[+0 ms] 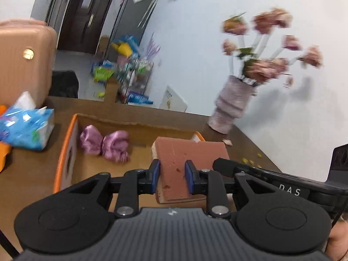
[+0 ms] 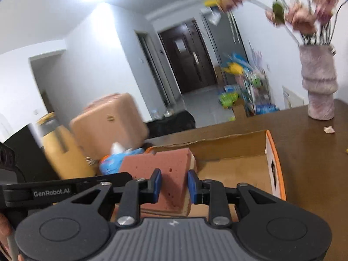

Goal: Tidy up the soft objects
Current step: 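Carry the sponge with the left gripper into the box and release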

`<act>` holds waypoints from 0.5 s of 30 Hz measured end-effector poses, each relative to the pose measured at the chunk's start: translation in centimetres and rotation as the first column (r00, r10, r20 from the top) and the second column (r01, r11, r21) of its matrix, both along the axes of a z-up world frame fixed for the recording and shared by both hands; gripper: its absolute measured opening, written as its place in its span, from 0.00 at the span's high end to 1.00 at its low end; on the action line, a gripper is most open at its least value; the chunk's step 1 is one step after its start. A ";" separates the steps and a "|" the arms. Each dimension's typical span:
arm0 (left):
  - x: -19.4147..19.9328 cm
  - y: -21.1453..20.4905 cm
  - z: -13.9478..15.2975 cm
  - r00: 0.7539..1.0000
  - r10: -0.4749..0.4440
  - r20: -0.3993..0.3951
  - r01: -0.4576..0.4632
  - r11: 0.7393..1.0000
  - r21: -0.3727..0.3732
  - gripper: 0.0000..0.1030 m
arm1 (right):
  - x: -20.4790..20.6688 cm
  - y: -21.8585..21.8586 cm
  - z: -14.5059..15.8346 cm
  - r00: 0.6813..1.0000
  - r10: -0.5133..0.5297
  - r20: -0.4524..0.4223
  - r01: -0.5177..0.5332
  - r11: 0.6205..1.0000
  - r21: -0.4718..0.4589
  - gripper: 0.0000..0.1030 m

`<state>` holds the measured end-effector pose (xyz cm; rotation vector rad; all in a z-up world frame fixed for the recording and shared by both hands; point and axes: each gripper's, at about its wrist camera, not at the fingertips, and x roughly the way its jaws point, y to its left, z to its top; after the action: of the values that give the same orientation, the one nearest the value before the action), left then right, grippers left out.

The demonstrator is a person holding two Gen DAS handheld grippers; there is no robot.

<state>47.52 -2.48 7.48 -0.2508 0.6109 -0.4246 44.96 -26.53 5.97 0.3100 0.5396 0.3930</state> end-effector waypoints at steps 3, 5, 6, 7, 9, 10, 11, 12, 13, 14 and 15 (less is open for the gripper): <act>7.4 -2.0 -1.4 0.996 -0.019 -0.086 0.020 1.000 0.006 0.76 | 7.4 -1.3 -0.6 0.995 -0.055 -0.079 0.053 0.998 -0.027 0.75; 11.5 -3.4 -2.9 0.990 -0.013 -0.143 0.015 1.000 0.009 0.76 | 11.2 -1.6 -1.4 0.990 -0.082 -0.115 0.071 0.993 -0.097 0.75; 13.0 -4.4 -3.6 0.987 -0.012 -0.159 0.015 1.000 0.016 0.76 | 12.8 -1.8 -1.9 0.987 -0.096 -0.129 0.079 0.988 -0.130 0.75; 14.4 -5.2 -4.5 0.984 -0.010 -0.178 0.014 1.000 0.023 0.76 | 14.3 -1.8 -2.5 0.983 -0.109 -0.149 0.084 0.983 -0.166 0.75; 16.2 -6.3 -6.3 0.973 -0.001 -0.229 0.006 1.000 0.019 0.75 | 16.6 -1.9 -3.7 0.974 -0.144 -0.175 0.102 0.968 -0.228 0.75; 17.1 -6.9 -7.2 0.965 0.009 -0.261 -0.005 1.000 0.016 0.76 | 17.3 -1.7 -4.5 0.971 -0.158 -0.177 0.107 0.957 -0.269 0.75; 17.5 -7.1 -8.0 0.960 0.015 -0.279 -0.011 1.000 0.016 0.76 | 17.5 -1.5 -5.3 0.971 -0.181 -0.156 0.124 0.940 -0.317 0.75; 17.9 -7.5 -8.6 0.959 0.015 -0.285 -0.008 1.000 0.025 0.76 | 17.6 -1.3 -5.6 0.970 -0.197 -0.140 0.137 0.927 -0.348 0.73; 18.0 -7.7 -8.9 0.959 0.022 -0.283 -0.010 0.999 0.042 0.75 | 17.7 -1.4 -6.1 0.970 -0.200 -0.135 0.137 0.917 -0.376 0.72; 17.8 -7.7 -9.1 0.961 0.030 -0.275 -0.015 0.998 0.056 0.75 | 17.8 -1.2 -6.3 0.972 -0.198 -0.130 0.133 0.910 -0.392 0.68; 17.5 -7.6 -9.0 0.965 0.026 -0.261 -0.010 0.998 0.062 0.75 | 17.6 -1.1 -6.3 0.974 -0.194 -0.115 0.133 0.907 -0.401 0.66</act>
<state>65.06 -10.09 -1.51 -0.2567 0.8792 -0.3575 62.51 -27.67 -0.33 -0.0034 0.7223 0.0912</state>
